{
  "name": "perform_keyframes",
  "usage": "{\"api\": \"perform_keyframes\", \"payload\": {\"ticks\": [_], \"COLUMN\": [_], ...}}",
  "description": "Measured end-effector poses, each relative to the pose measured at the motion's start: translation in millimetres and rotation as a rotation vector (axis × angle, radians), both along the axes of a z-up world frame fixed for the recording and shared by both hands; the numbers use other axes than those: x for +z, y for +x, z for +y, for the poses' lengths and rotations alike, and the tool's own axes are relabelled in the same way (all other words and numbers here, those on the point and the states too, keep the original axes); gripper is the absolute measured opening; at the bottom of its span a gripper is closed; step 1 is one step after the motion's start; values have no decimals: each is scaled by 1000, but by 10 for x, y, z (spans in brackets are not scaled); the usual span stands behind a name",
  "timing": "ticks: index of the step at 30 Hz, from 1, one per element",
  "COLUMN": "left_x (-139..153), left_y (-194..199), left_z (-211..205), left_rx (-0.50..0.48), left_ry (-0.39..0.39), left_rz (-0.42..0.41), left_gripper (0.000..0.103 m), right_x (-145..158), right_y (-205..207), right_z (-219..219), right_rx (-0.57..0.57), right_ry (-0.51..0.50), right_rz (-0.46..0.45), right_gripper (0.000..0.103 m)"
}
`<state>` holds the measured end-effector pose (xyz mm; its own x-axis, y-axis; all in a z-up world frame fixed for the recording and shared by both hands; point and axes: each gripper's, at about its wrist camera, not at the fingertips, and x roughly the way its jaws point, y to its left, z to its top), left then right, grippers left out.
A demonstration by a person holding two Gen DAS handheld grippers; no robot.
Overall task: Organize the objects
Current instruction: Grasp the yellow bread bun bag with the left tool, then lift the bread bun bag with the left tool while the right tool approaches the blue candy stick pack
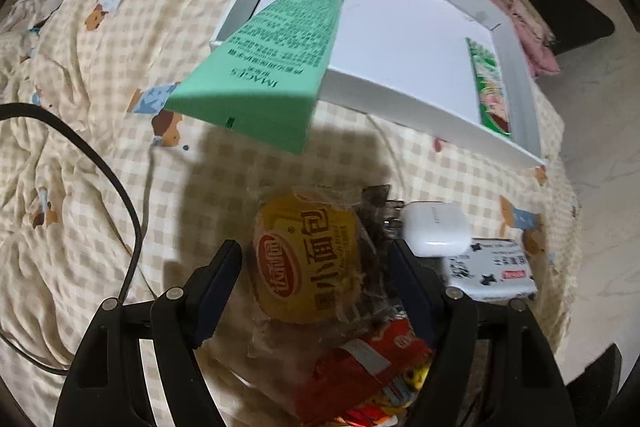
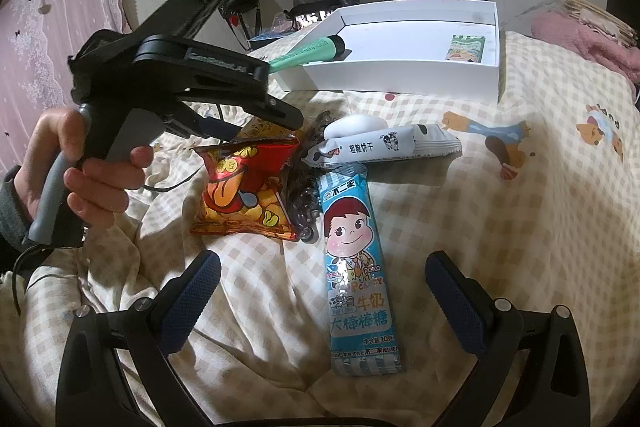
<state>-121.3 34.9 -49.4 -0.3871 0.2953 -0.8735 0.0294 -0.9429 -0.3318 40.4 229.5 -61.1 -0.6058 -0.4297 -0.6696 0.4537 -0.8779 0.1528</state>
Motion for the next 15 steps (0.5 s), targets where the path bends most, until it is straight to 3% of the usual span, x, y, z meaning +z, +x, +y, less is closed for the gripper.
{"api": "perform_keyframes", "payload": {"ticks": [2, 3, 6, 12, 15], "left_x": [-24, -27, 30, 302, 373], "left_y": [14, 23, 90, 382, 477], "left_z": [-18, -22, -88, -348, -485], "left_rx": [3, -3, -8, -31, -17], "left_ry": [-4, -7, -11, 33, 16], "left_rz": [1, 3, 18, 118, 184], "left_gripper": [76, 62, 57, 56, 56], "right_x": [0, 0, 0, -8, -9], "right_y": [2, 3, 4, 0, -4], "right_z": [-4, -5, -7, -10, -9], "right_rx": [0, 0, 0, 1, 1], "right_ry": [0, 0, 0, -4, -6], "right_rz": [-1, -1, -1, -5, -6], "right_gripper": [103, 103, 103, 103, 103]}}
